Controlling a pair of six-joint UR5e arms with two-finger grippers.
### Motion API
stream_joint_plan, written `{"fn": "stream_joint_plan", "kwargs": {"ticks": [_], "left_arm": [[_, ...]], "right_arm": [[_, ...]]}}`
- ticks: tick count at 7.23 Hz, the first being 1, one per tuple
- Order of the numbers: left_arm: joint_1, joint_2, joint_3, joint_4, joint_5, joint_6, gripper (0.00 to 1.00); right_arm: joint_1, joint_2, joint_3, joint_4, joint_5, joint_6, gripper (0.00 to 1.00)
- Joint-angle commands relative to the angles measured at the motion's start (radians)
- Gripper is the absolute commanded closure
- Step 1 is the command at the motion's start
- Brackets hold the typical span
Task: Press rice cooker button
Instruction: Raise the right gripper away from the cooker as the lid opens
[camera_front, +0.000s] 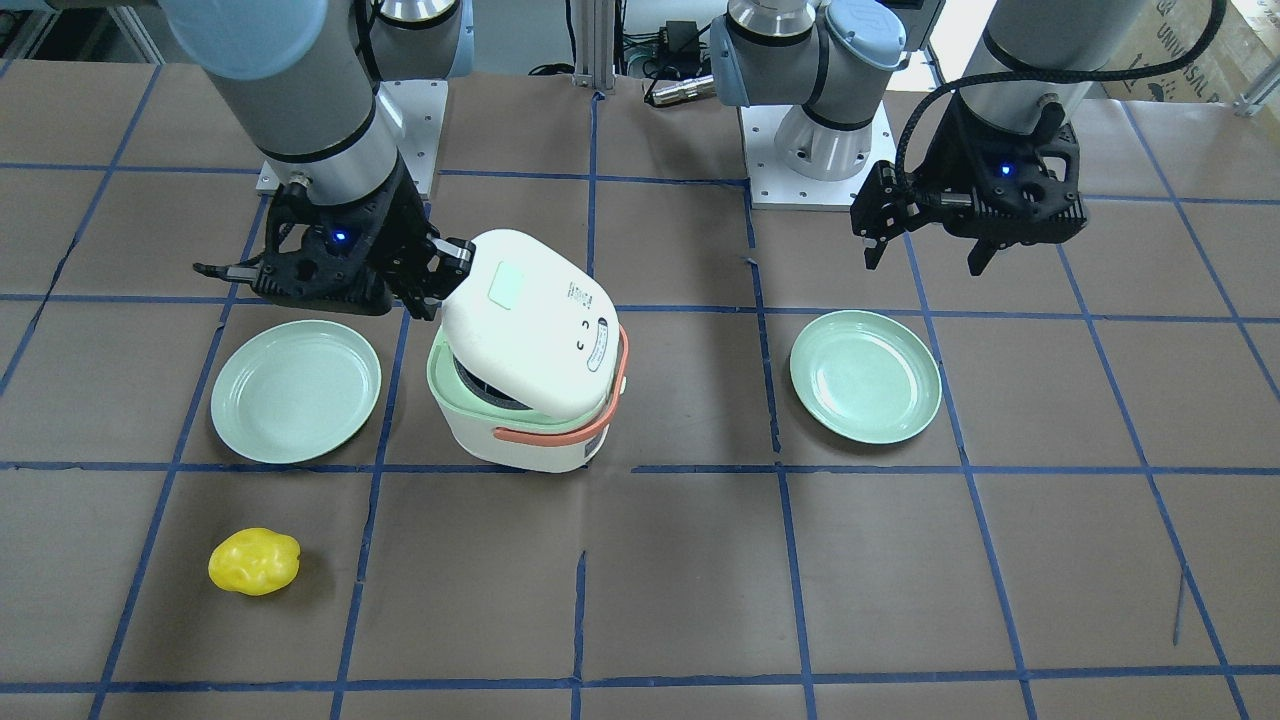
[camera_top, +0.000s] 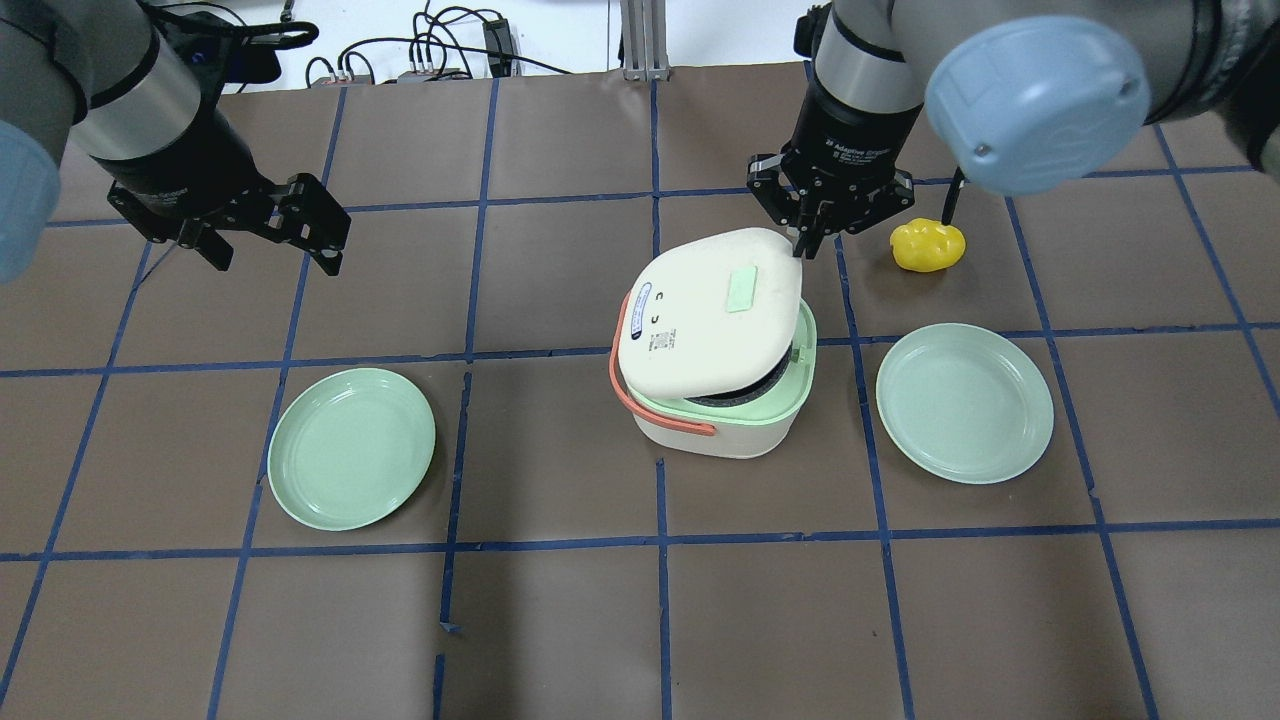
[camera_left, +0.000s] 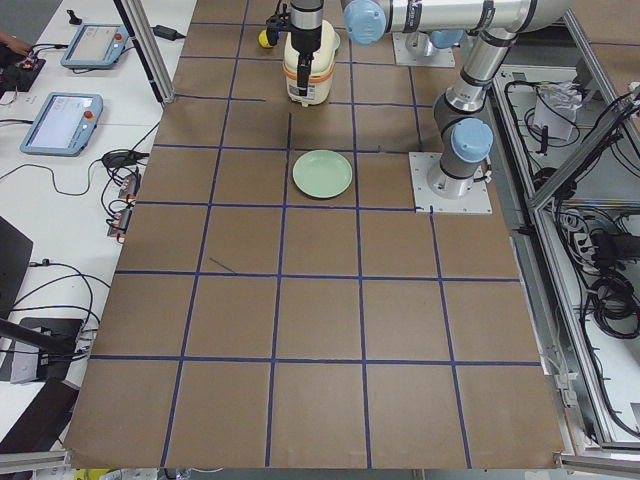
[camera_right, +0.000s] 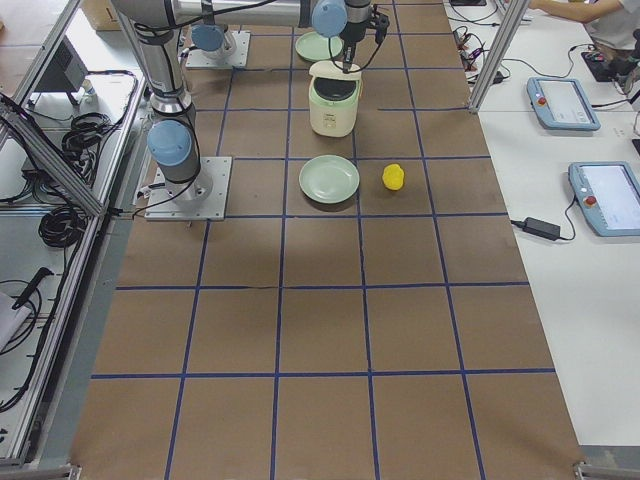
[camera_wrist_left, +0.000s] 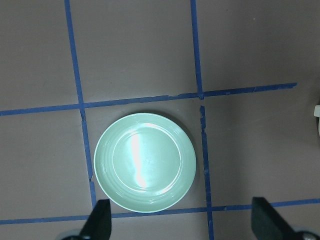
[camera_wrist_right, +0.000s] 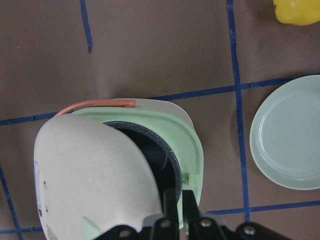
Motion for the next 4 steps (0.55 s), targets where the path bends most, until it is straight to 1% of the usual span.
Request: {"fn": "stream_joint_plan", "kwargs": {"ticks": [1,2,3,4], "left_arm": [[0.000,0.000,0.000,0.000,0.000,0.000,0.00],[0.000,0.000,0.000,0.000,0.000,0.000,0.00],[0.000,0.000,0.000,0.000,0.000,0.000,0.00],[0.000,0.000,0.000,0.000,0.000,0.000,0.00]], "right_arm": [[-0.040,-0.008,-0.066,0.074,-0.078,-0.084,0.68],[-0.067,-0.034,-0.071,0.089,-0.110,-0.147,0.54],[-0.119,-0.052,-0.069,0.119,-0.100,-0.213,0.32],[-0.144,-0.071,-0.072,0.121,-0.081,-0.264,0.12]]}}
